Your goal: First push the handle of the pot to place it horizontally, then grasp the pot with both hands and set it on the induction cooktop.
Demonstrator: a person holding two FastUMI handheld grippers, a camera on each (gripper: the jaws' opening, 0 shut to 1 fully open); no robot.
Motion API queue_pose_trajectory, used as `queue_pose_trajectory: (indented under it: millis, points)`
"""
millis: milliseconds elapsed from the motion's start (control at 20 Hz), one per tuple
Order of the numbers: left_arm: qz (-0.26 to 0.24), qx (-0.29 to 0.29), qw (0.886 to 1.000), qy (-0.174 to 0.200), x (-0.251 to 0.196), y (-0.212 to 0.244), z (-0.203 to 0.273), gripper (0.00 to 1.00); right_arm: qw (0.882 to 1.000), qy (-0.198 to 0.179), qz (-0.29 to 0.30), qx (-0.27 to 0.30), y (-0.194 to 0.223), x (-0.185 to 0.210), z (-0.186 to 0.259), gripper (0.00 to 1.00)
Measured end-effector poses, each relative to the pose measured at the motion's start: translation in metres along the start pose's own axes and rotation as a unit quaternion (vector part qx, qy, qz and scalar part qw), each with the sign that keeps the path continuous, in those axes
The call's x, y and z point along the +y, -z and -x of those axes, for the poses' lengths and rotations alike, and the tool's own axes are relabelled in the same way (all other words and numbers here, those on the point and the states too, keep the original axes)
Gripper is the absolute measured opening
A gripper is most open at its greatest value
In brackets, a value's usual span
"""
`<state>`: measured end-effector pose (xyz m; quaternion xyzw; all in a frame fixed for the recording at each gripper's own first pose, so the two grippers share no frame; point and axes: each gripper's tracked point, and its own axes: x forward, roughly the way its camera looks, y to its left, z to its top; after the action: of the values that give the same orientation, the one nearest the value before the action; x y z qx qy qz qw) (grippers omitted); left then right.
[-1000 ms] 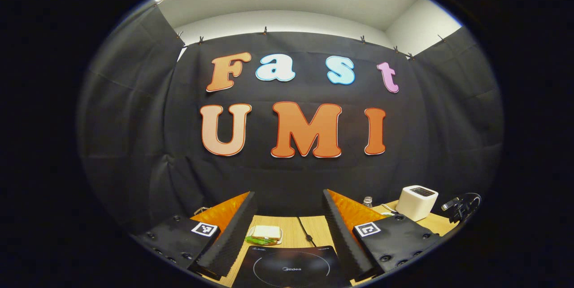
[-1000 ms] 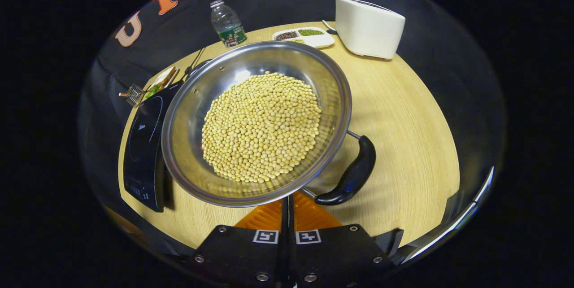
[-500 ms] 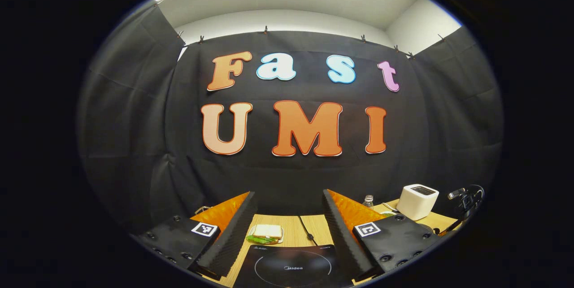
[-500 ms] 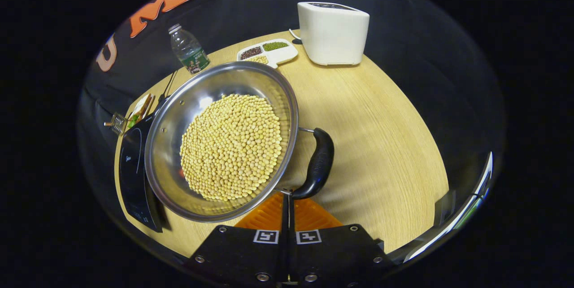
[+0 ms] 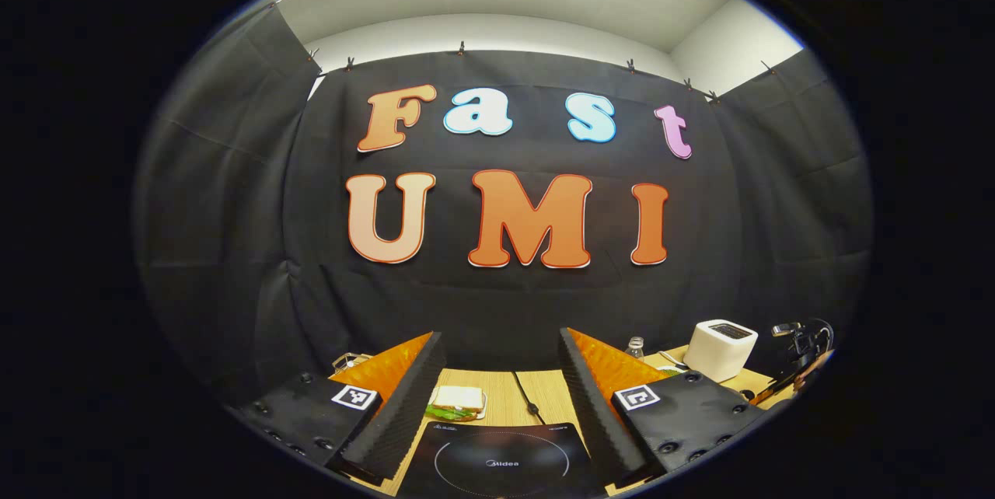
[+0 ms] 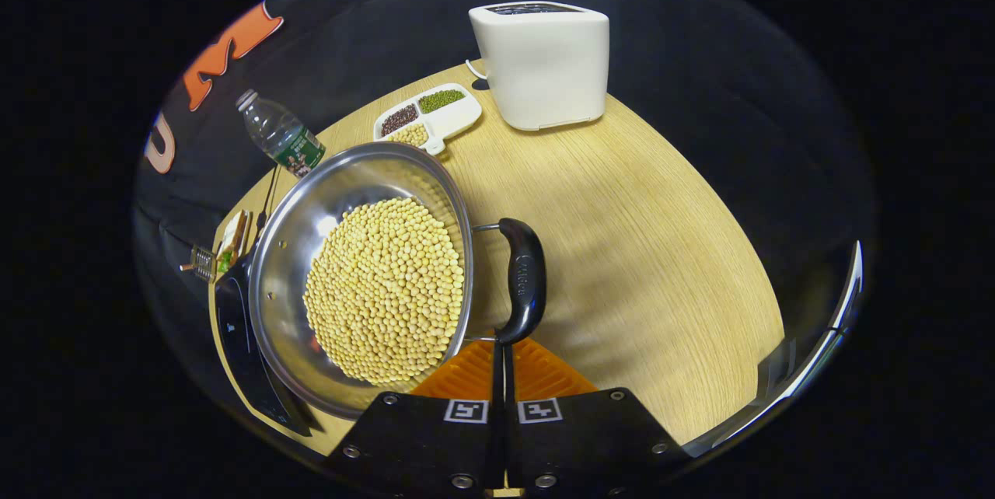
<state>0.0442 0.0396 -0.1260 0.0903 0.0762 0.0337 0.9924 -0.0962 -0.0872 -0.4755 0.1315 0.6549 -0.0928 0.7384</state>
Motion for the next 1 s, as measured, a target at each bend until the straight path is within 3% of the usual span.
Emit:
queue_pose_trajectory:
  millis: [150,450,750,850,1000]
  points:
    - [-0.002,0.006,1.0,-0.006,0.003,0.006,-0.003,0.95,0.999,-0.017,-0.038,0.006,-0.012,-0.001,-0.005,0.0]
    - [0.002,0.036,0.999,0.007,-0.012,0.036,-0.015,0.94,1.0,0.012,-0.023,-0.018,-0.029,-0.013,-0.008,0.0]
    - [0.018,0.11,0.993,0.039,-0.05,0.091,-0.035,0.96,0.999,0.016,0.0,-0.038,-0.039,-0.017,-0.008,0.0]
    - [0.013,0.138,0.989,0.053,-0.068,0.114,-0.042,0.96,0.999,0.014,0.009,-0.051,-0.043,-0.018,-0.002,0.03]
    - [0.008,0.189,0.979,0.078,-0.1,0.152,-0.049,0.96,0.996,0.015,0.031,-0.078,-0.05,-0.021,0.01,0.14]
